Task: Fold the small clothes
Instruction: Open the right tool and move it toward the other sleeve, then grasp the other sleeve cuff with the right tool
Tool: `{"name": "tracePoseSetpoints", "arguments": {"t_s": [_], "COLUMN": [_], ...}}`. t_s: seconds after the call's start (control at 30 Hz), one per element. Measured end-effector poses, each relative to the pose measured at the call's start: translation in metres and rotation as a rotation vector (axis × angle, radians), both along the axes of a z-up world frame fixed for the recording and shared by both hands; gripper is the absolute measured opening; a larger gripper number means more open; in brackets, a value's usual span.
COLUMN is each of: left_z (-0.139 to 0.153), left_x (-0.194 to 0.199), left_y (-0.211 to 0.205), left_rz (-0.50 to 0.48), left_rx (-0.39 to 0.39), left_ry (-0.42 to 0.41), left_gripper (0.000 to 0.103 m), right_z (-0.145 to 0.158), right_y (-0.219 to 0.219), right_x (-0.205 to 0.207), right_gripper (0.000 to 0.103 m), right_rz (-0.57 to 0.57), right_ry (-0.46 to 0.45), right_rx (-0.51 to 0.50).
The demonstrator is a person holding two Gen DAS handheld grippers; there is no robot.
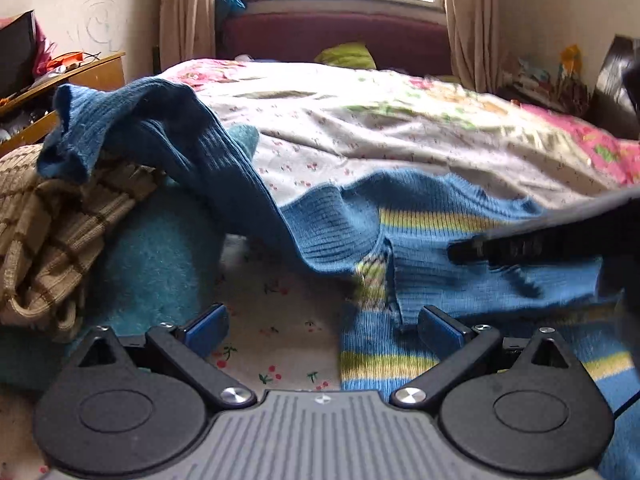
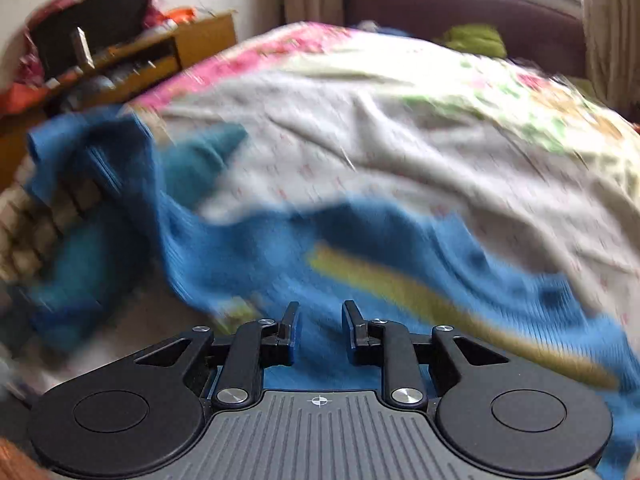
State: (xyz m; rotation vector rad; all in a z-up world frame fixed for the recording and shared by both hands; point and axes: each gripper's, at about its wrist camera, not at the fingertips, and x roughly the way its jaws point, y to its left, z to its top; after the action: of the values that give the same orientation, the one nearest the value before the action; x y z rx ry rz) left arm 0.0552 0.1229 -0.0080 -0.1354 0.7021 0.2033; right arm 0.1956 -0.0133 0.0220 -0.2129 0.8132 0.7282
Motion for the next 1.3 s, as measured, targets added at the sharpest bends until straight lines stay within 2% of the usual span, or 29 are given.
{"name": "tracePoseSetpoints", "arguments": {"t_s": [0.1,0.13,0.17,0.27,0.33,0.47,0.63,0.77,0.9,0.93,0.97,1.0,1.17,1.3], "left_z": [0.0,0.0,0.001,0.002,0.003,0.003,0.003,0.003,0.003,0.003,0.004,0.004,0.002,0.001], "left_x": [-0.001,-0.002,-0.003,-0.007,-0.009,-0.012,-0.015,-0.016,-0.018,-0.018,-0.019,-0.019,-0.018,-0.016], "left_y": [0.008,0.01,0.013,0.02,0.022,0.027,0.034,0.036,0.038,0.038,0.038,0.037,0.037,0.033], "left_rz": [0.011,0.015,0.019,0.031,0.034,0.026,0.017,0.007,0.002,0.001,-0.001,-0.002,0.001,0.002], "left_rx": [-0.042,-0.057,-0.073,-0.11,-0.124,-0.154,-0.198,-0.214,-0.228,-0.229,-0.229,-0.228,-0.225,-0.205], "left_ry": [-0.012,-0.014,-0.02,-0.044,-0.054,-0.067,-0.087,-0.095,-0.106,-0.107,-0.108,-0.109,-0.109,-0.104], "left_gripper": [0.103,0.103,0.103,0.103,0.103,0.103,0.103,0.103,0.103,0.103,0.103,0.103,0.103,0.103], "right_z": [0.034,0.043,0.051,0.062,0.063,0.063,0.048,0.037,0.031,0.029,0.03,0.032,0.077,0.124], "right_y": [0.034,0.049,0.065,0.11,0.135,0.17,0.187,0.19,0.205,0.208,0.21,0.213,0.206,0.162], "right_x": [-0.002,-0.007,-0.014,-0.038,-0.053,-0.074,-0.099,-0.117,-0.119,-0.119,-0.118,-0.116,-0.081,-0.045], "right_gripper": [0.024,0.029,0.036,0.041,0.043,0.046,0.046,0.044,0.04,0.03,0.014,0.009,0.006,0.005], "right_rz": [0.114,0.169,0.234,0.43,0.557,0.732,0.928,1.021,1.034,1.035,1.025,0.996,0.706,0.423], "right_ry": [-0.053,-0.094,-0.146,-0.313,-0.416,-0.62,-0.764,-0.816,-0.828,-0.821,-0.811,-0.791,-0.542,-0.358], "right_rx": [0.044,0.034,0.013,-0.099,-0.19,-0.33,-0.437,-0.438,-0.431,-0.429,-0.426,-0.417,-0.194,0.058]}}
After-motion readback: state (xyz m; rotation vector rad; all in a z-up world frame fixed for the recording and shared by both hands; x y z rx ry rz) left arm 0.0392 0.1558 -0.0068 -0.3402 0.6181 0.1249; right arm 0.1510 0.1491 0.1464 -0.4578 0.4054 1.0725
